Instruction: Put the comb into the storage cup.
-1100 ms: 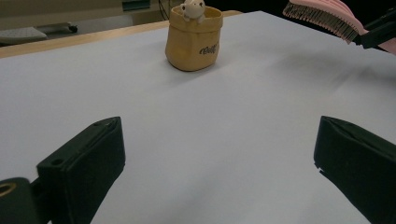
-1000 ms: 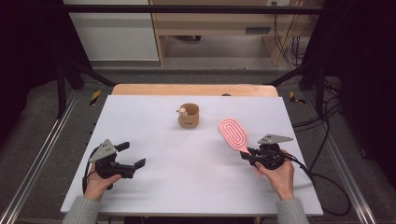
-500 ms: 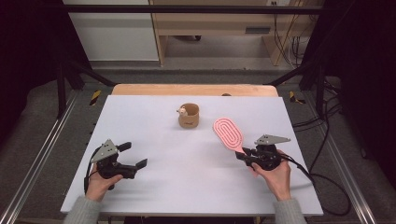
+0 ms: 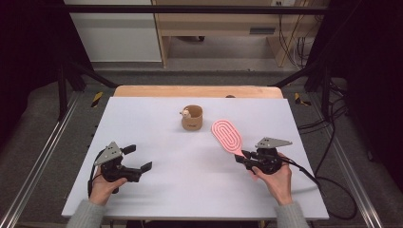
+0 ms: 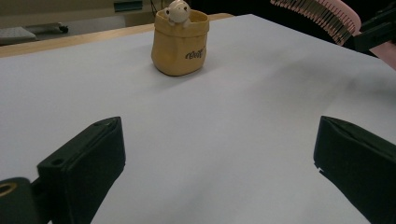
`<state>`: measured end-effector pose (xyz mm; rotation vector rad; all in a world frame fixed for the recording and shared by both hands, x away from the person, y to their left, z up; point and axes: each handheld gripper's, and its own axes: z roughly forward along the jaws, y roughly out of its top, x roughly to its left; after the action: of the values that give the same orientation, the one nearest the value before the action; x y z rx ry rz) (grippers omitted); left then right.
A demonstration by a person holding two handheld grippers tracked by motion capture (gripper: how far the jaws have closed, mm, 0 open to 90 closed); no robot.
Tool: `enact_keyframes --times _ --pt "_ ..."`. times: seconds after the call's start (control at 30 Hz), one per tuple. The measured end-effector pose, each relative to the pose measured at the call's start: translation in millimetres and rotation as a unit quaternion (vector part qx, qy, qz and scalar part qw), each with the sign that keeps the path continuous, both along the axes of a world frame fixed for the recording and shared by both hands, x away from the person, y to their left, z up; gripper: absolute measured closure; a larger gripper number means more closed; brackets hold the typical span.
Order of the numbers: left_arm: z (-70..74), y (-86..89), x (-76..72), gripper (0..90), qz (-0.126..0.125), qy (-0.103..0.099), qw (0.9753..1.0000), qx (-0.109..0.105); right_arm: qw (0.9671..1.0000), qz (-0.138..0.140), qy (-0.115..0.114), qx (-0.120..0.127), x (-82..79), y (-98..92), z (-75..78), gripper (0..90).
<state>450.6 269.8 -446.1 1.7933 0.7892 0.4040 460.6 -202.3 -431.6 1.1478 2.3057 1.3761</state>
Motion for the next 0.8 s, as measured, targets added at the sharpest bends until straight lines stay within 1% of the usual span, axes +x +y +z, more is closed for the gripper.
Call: enact_keyframes --times 0.3,0.43,0.57,0.8 --pt "2.2 -5.7 -1.1 2.1 -0.002 0.001 1.0000 -0.008 0.9999 0.006 -0.005 0.011 -0.7 4.0 -1.1 69.5" --pt "2.5 -9.0 -1.0 2.1 0.000 0.005 1.0000 -0.008 0.9999 0.009 -0.009 0.008 -1.4 6.4 -0.6 69.5" --pt "2.5 -13.0 -0.7 2.1 0.001 0.010 0.9999 -0.008 0.9997 0.015 -0.013 0.011 -2.4 10.8 0.3 69.5" --pt "3.8 -19.6 -1.4 2.0 0.001 0.010 0.9999 -0.009 0.9995 0.020 -0.019 0.015 -2.7 16.5 1.1 69.5"
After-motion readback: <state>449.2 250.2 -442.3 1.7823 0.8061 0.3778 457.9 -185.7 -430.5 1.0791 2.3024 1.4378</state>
